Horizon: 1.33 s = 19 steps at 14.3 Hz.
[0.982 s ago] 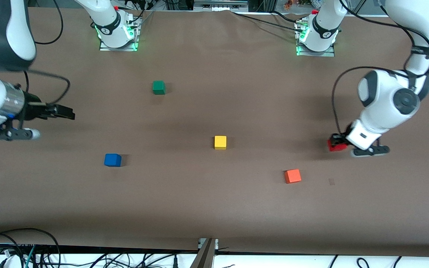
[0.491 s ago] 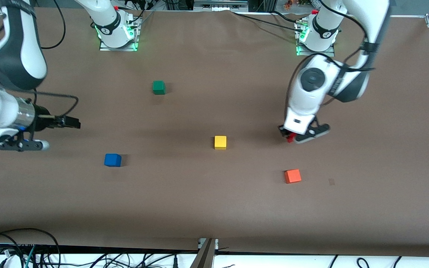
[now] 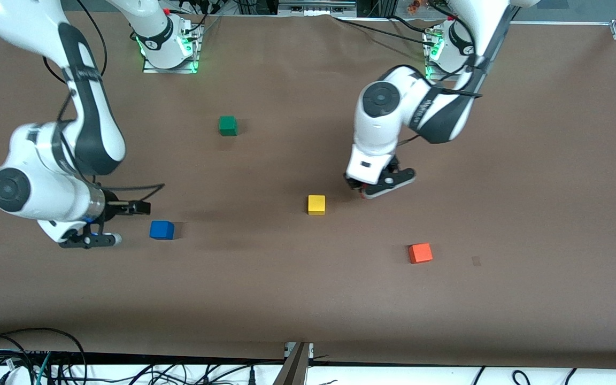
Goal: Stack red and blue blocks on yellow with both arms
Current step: 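Carry the red cube toward the yellow cube while the right gripper reaches the blue cube, then hold the red cube above the yellow cube while the right gripper grasps the blue cube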
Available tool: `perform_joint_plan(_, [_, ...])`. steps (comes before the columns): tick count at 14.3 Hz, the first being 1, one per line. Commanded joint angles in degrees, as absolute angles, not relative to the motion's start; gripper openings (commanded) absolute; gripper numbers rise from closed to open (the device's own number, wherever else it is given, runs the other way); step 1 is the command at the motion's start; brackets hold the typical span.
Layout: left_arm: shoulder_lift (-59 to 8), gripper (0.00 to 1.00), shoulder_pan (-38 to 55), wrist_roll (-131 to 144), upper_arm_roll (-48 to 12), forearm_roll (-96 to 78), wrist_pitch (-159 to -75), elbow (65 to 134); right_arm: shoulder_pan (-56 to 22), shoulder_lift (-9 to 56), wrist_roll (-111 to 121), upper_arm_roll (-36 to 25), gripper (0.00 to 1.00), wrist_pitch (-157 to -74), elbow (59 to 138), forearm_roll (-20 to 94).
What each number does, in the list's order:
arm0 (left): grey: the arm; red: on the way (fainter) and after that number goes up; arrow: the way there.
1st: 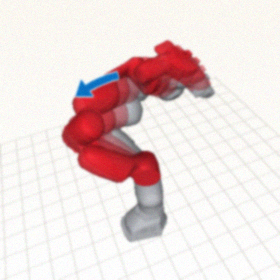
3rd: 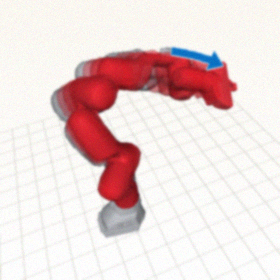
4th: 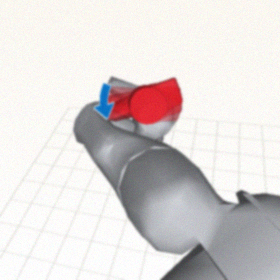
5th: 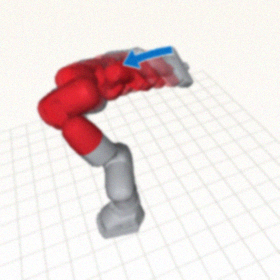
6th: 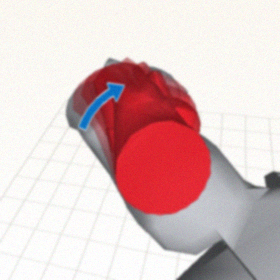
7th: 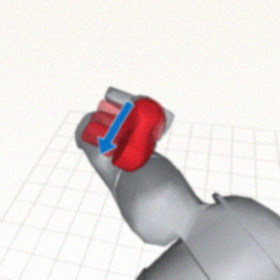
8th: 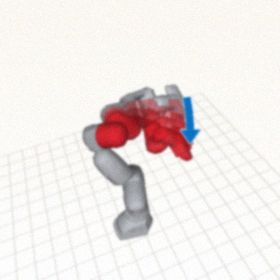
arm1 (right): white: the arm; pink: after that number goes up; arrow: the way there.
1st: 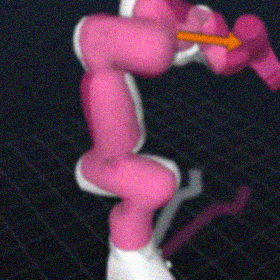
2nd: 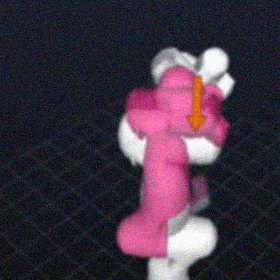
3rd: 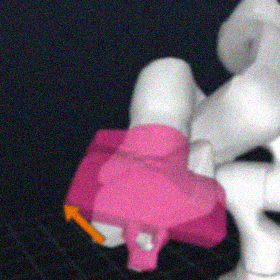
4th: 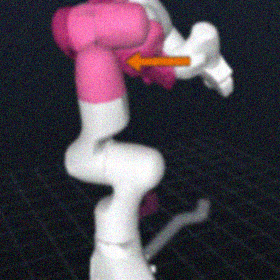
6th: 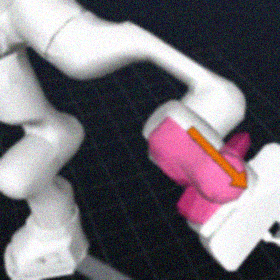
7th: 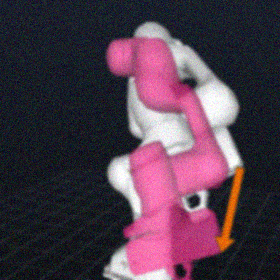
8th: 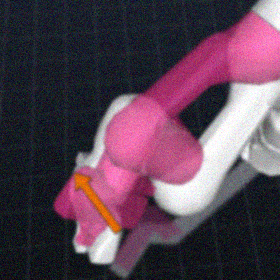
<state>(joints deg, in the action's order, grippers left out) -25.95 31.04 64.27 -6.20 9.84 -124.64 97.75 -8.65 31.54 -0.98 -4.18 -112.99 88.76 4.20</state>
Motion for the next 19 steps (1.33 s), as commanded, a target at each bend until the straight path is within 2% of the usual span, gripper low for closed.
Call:
perform_joint_plan(1, [-31.63, 0.00, 33.74, 62.49, -6.06, 6.26, -122.43, 91.42, -8.61, 35.15, -1.23, -4.13, 1.00, -117.15, 88.86, 4.04])
perform_joint_plan(3, [-36.89, 0.00, 34.62, 63.80, -6.06, 2.57, -122.34, 82.58, -8.61, 36.21, -1.41, -4.13, 1.00, -120.30, 90.34, 4.22])
perform_joint_plan(5, [-40.24, 0.00, 35.85, 67.30, -5.98, 0.36, -122.34, 78.23, -8.61, 36.21, -1.49, -4.04, 1.00, -125.66, 93.50, 4.48])
perform_joint_plan(9, [-40.78, 0.00, 35.51, 69.52, -5.71, 0.44, -122.43, 76.64, -9.93, 37.17, -3.60, -4.04, 1.00, -131.56, 95.54, 4.57])
perform_joint_plan(16, [-43.24, 0.00, 36.03, 69.70, -5.36, 1.14, -122.43, 76.55, -9.84, 39.11, -3.60, -4.04, 0.99, -134.56, 96.23, 4.66])
perform_joint_plan(17, [-43.24, 0.00, 36.21, 69.70, -5.36, 1.14, -122.34, 76.55, -9.84, 39.11, -3.60, -3.96, 0.98, -135.26, 96.76, 4.66])
perform_joint_plan(19, [-43.24, 0.00, 36.21, 69.70, -5.27, 1.14, -122.34, 76.55, -9.84, 39.11, -3.17, -4.04, 0.86, -135.53, 97.12, 4.57])
